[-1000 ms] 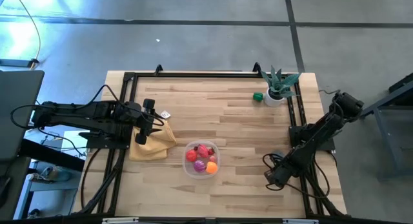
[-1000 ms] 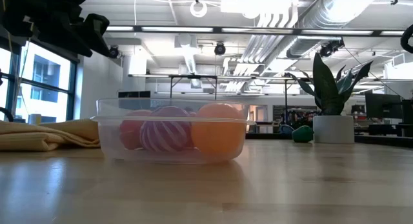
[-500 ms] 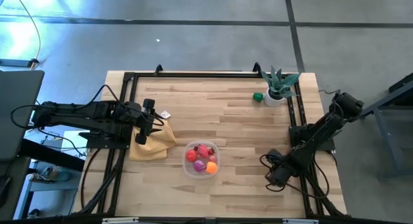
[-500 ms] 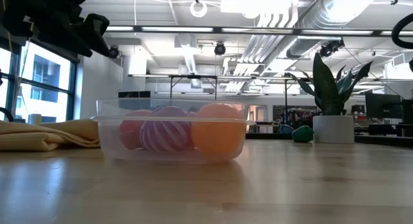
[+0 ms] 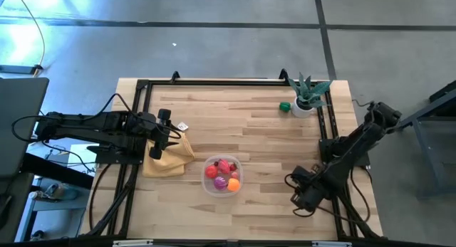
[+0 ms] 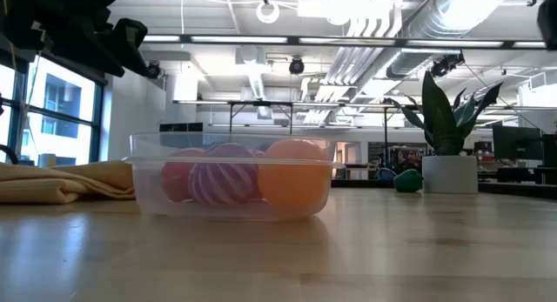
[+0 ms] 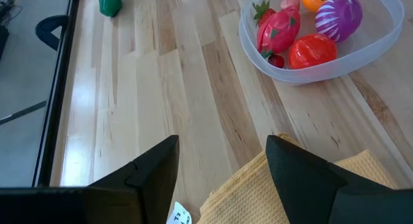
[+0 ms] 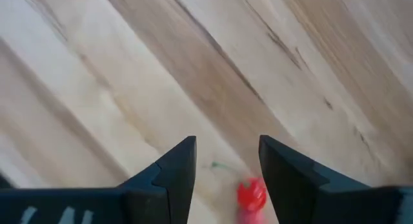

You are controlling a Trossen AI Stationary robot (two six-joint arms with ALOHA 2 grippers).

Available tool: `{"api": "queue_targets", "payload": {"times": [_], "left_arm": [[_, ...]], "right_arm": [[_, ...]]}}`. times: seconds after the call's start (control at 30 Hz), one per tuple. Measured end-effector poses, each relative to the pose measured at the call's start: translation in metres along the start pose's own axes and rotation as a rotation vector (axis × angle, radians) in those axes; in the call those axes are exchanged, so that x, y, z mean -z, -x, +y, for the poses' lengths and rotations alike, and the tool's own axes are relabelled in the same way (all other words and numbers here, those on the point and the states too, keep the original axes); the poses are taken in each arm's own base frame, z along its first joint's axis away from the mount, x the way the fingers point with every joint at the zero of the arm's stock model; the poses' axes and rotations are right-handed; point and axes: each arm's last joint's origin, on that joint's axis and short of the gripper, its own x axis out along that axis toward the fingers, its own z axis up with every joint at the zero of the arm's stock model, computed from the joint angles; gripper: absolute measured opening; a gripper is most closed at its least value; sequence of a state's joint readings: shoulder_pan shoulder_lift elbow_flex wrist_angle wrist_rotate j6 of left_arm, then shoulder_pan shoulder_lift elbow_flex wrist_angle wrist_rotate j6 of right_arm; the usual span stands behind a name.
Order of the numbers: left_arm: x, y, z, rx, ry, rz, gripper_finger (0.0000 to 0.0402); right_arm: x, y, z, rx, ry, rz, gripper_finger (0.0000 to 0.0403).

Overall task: Pick and placing Produce into tupperware
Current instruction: Put the red cherry into the transparent bin

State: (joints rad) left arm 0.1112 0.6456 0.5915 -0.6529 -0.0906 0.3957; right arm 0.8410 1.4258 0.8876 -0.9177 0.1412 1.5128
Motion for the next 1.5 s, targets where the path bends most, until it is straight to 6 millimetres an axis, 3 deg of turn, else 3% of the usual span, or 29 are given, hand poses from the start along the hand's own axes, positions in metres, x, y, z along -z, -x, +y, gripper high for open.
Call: {"api": "queue_targets", "payload": {"times": [0.23, 0.63, 1.0, 1.2, 1.5], "left_arm": [[0.000, 0.000, 0.000, 0.000, 0.000, 0.000, 0.0221], [0.000, 0.000, 0.000, 0.000, 0.000, 0.000, 0.0221], [0.000, 0.000, 0.000, 0.000, 0.000, 0.000, 0.0221], [0.000, 0.000, 0.000, 0.000, 0.000, 0.000, 0.0221], [0.000, 0.000, 0.000, 0.000, 0.000, 0.000, 0.0221]], "right_arm": [[0.023, 0.016, 0.004, 0.005, -0.108, 0.048, 0.0160], [0.051, 0.001, -0.013, 0.079, -0.199, 0.094, 0.0160], [0.060, -0.022, -0.023, 0.044, -0.111, 0.105, 0.0160], [0.060, -0.030, -0.022, -0.025, 0.019, 0.099, 0.0160], [0.060, -0.039, -0.030, -0.003, 0.024, 0.097, 0.0161]]}}
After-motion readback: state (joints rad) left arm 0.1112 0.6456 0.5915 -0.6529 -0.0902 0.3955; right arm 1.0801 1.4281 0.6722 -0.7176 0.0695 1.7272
